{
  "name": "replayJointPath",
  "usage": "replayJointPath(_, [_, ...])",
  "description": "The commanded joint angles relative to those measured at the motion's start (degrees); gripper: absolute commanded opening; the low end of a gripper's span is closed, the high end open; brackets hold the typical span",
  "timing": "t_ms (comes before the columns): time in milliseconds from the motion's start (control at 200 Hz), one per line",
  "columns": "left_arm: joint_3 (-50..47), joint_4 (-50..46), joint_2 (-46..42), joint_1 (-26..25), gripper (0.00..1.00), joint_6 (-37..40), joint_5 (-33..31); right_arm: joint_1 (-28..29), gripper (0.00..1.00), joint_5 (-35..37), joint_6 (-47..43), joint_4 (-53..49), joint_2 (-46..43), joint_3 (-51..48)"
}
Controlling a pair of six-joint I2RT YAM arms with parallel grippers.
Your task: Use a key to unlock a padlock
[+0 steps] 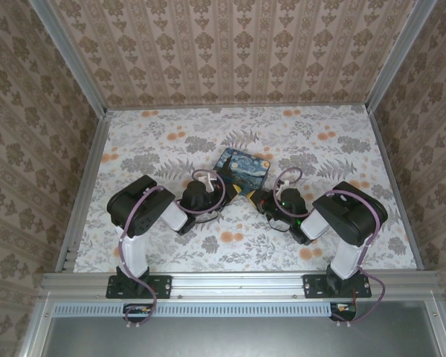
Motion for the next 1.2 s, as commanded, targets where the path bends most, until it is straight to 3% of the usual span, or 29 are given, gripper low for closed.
replayJointPath(0, [0.1,1.6,0.5,-1.7,0.00,-1.0,3.0,0.6,0.00,0.0,-4.4,1.0,-1.7,2.4])
replayJointPath(355, [0.7,2.6,0.0,-2.6,0.00,-3.7,3.3,0.7,0.00,0.3,-12.8,4.9,1.2,2.9])
replayJointPath(910, [0.0,2.5,2.1,-3.1,0.00,-2.8,1.9,2.0,0.00,2.6,-8.9,4.3,-6.0,2.5])
replayJointPath(1195, [0.0,2.6,1.6,-3.2,0.00,-3.1,1.8,2.2,0.00,2.3,-8.5,4.7,-3.1,2.7])
